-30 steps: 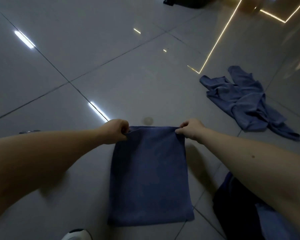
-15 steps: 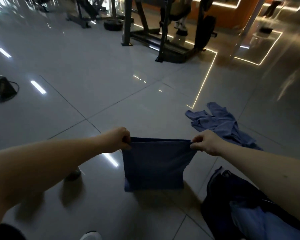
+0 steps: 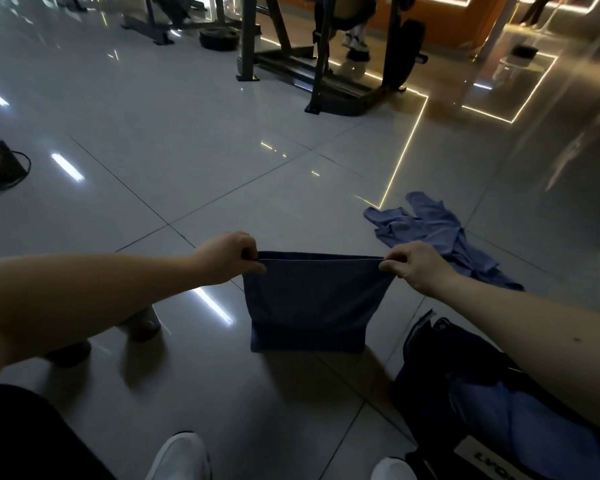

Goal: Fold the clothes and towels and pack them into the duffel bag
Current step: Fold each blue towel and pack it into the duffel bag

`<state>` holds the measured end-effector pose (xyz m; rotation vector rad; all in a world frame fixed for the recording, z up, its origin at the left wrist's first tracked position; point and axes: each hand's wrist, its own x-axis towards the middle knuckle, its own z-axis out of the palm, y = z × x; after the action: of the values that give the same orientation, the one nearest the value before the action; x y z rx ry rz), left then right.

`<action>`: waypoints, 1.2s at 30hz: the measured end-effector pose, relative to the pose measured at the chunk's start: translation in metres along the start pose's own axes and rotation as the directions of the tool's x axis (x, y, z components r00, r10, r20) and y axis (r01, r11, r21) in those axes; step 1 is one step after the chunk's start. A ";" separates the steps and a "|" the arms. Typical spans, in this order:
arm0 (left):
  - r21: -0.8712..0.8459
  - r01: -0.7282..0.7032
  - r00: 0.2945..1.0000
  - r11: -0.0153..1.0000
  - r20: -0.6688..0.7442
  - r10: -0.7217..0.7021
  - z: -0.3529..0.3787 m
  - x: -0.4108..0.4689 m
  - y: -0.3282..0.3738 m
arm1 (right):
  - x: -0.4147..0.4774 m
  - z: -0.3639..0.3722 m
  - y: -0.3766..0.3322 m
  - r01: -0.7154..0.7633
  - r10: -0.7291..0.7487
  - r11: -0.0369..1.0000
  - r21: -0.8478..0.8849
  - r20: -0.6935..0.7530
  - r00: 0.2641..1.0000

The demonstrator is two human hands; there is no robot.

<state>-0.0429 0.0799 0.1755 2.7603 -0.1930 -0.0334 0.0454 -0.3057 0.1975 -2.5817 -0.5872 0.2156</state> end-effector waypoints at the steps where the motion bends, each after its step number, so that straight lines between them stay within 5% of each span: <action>1: 0.007 0.003 1.000 1.000 -0.013 -0.003 0.000 0.000 -0.002 | 0.000 0.000 0.001 0.004 -0.004 1.000 0.004 -0.021 1.000; 21: -0.013 0.035 0.998 0.999 -0.046 -0.035 -0.003 0.012 -0.012 | 0.011 0.008 -0.001 -0.016 0.037 0.988 0.151 -0.140 0.989; 36: -0.093 0.080 0.996 0.992 -0.021 -0.083 -0.022 0.027 -0.012 | 0.020 -0.005 0.003 0.041 -0.055 0.993 -0.111 -0.124 0.991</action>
<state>-0.0136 0.0958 0.1918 2.6741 -0.0700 -0.0281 0.0654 -0.3009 0.1996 -2.6580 -0.6288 0.0026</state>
